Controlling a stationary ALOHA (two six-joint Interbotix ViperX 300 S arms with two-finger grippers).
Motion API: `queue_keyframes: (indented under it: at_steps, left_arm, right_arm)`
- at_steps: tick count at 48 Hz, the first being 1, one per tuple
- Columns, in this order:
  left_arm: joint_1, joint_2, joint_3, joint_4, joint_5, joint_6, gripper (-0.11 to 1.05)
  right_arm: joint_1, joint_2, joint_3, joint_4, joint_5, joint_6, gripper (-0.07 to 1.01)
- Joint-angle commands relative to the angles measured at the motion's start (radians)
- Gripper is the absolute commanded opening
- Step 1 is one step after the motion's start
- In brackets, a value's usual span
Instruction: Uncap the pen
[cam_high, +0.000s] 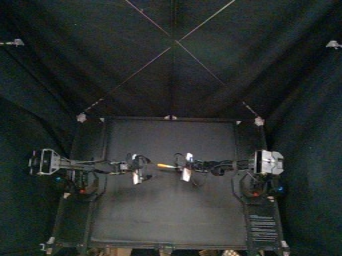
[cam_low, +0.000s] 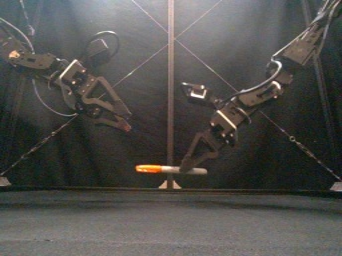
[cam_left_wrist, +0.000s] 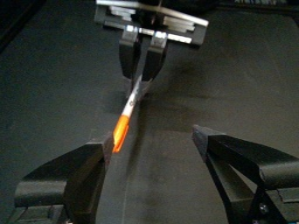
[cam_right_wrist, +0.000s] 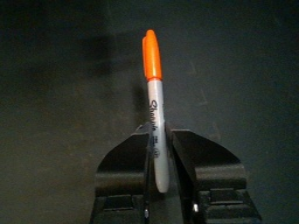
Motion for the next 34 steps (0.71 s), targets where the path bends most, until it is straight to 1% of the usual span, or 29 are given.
queue_keyframes:
  at_steps: [1,7,8,10,14,19,21,26,30,32,34]
  left_arm:
    - [-0.002,0.051,-0.055,0.003,0.0,-0.0015,1.02]
    - [-0.002,0.12,-0.095,0.011,0.008,-0.0015,1.02]
    - [-0.002,0.129,-0.103,0.012,0.009,0.0,1.02]
    - [-0.002,0.143,-0.107,0.02,0.012,-0.0015,1.02]
    - [-0.006,0.149,-0.109,0.038,0.032,-0.0031,1.02]
    - [-0.009,0.149,-0.11,0.038,0.048,-0.0031,1.01]
    - [-0.011,0.147,-0.112,0.038,0.049,-0.0015,1.0]
    - [-0.011,0.147,-0.11,0.044,0.049,-0.0015,0.89]
    - [-0.011,0.147,-0.112,0.054,0.049,-0.0015,0.73]
    - [-0.011,0.147,-0.112,0.055,0.049,-0.0015,0.67]
    - [-0.009,0.147,-0.112,0.055,0.049,-0.0015,0.62]
  right_arm:
    - [0.026,-0.046,-0.02,-0.002,-0.002,0.003,0.51]
    - [0.034,-0.049,-0.018,-0.002,-0.002,0.008,0.51]
    - [0.034,-0.049,-0.017,-0.002,-0.002,0.008,0.51]
    - [0.034,-0.049,-0.015,-0.002,-0.002,0.008,0.51]
    - [0.031,-0.049,-0.011,-0.002,-0.002,0.008,0.51]
    - [0.031,-0.049,-0.012,-0.002,-0.002,0.008,0.51]
    - [0.031,-0.049,-0.011,-0.002,0.0,0.008,0.51]
    - [0.029,-0.049,-0.011,-0.002,-0.002,0.009,0.51]
    - [0.031,-0.049,-0.009,-0.002,0.0,0.009,0.51]
    - [0.029,-0.049,-0.005,0.0,0.0,0.009,0.51]
    - [0.031,-0.049,0.002,0.002,0.0,0.009,0.51]
